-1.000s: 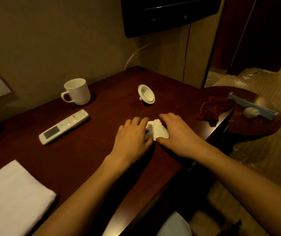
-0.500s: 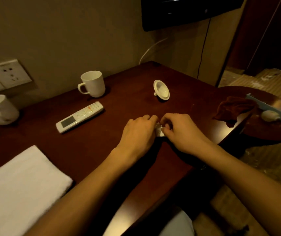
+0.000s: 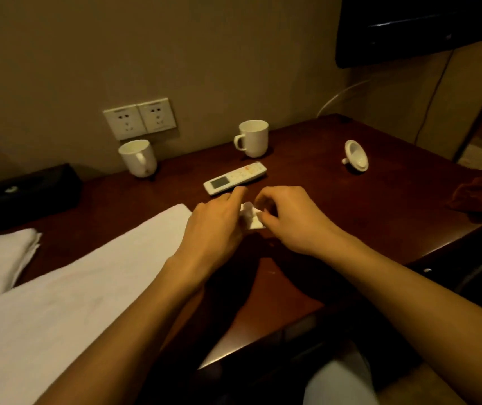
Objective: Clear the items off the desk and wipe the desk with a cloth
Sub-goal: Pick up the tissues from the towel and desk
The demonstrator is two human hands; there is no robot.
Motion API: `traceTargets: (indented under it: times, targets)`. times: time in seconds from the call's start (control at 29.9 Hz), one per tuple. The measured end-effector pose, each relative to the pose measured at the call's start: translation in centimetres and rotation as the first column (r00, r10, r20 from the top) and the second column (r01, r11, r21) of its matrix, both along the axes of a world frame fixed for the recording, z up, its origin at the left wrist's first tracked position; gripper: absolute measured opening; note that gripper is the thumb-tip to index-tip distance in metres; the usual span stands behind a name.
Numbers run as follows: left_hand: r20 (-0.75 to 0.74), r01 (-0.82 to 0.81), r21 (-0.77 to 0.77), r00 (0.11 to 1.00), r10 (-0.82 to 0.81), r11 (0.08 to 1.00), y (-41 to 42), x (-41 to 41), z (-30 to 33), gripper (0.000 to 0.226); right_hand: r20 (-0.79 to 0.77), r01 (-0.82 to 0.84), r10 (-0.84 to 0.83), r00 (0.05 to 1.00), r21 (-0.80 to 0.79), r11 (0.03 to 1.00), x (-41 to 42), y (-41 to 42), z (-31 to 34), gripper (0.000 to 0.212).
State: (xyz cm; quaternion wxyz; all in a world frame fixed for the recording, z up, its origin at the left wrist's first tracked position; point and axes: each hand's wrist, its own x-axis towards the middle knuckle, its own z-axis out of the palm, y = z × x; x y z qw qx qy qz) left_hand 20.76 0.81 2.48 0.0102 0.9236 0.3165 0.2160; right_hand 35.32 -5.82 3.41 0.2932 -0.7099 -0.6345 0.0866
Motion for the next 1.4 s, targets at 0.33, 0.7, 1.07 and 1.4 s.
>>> traceTargets:
  times: [0.33,0.7,1.07,1.4]
  targets:
    - [0.091,-0.258,0.034,0.963,0.254,0.965,-1.7,-15.5,1.1,0.029,0.111,-0.255,0.25,0.962,0.037,0.966,-14.3,2.3,1.9,0.019]
    - [0.152,-0.636,-0.02,0.761,0.631,0.772,-7.0,-34.6,1.3,0.029,0.121,-0.602,0.595,0.794,0.031,0.798,-33.9,2.5,2.1,0.021]
    - [0.177,-0.86,-0.103,0.478,0.86,0.499,-16.7,-51.4,-0.2,0.037,0.143,-0.849,0.841,0.522,-0.011,0.528,-52.7,-1.9,0.9,0.018]
    - [0.189,-0.93,-0.226,0.251,0.949,0.291,-24.7,-61.1,-4.6,0.033,0.134,-0.951,0.95,0.282,-0.091,0.295,-64.2,-7.4,-2.3,0.021]
